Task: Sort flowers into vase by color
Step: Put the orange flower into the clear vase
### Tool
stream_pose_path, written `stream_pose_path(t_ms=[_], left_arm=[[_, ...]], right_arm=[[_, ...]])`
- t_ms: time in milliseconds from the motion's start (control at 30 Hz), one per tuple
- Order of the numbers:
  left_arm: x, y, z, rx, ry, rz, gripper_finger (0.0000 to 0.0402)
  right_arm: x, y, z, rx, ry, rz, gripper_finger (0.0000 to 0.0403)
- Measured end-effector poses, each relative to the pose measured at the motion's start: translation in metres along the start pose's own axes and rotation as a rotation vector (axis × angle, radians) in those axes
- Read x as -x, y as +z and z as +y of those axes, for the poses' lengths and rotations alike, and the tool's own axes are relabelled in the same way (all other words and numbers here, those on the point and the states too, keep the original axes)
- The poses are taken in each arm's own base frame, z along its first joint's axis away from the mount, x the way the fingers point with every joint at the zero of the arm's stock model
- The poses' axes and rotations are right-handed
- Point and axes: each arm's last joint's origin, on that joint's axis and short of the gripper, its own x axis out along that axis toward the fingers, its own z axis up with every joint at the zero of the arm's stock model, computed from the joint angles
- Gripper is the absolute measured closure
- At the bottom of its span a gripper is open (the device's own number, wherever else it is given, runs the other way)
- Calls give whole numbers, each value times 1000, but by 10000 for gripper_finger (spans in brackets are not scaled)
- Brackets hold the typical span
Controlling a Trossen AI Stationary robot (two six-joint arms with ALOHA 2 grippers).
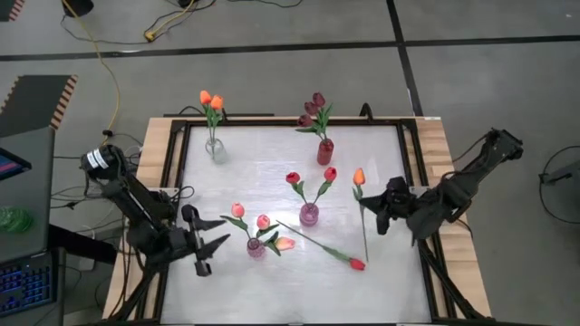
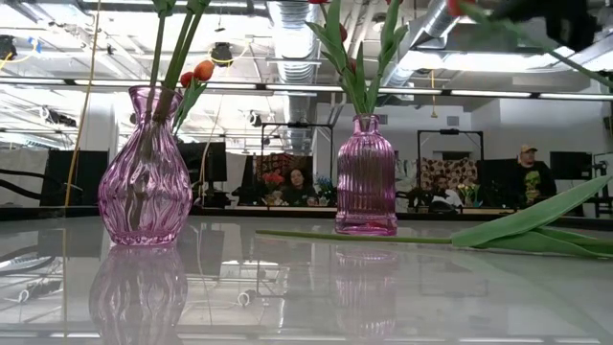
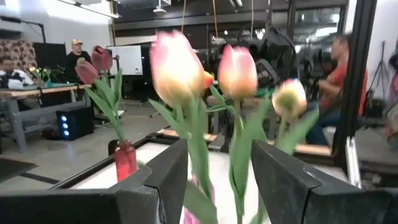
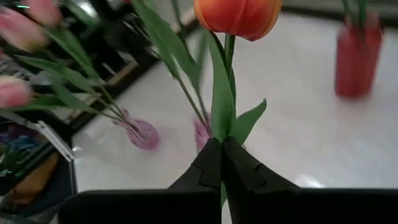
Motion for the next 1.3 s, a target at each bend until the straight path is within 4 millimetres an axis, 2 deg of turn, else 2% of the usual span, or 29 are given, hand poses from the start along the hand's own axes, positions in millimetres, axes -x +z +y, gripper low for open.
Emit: stream_pose_path(t_ms=[433, 867, 1033, 1300], left_arm=[[-2, 57, 44, 90, -45, -139, 236], [-24, 77, 85, 130, -111, -281, 236], [-37, 87, 90, 107, -131, -274, 237], [-69, 117, 92, 20, -177, -174, 237]], right_arm=[[32, 48, 7, 299, 161, -312, 372], [62, 90, 18, 522, 247, -653, 372], [63, 98, 19, 562, 303, -730, 372], [59, 114, 21, 569, 236, -761, 372]])
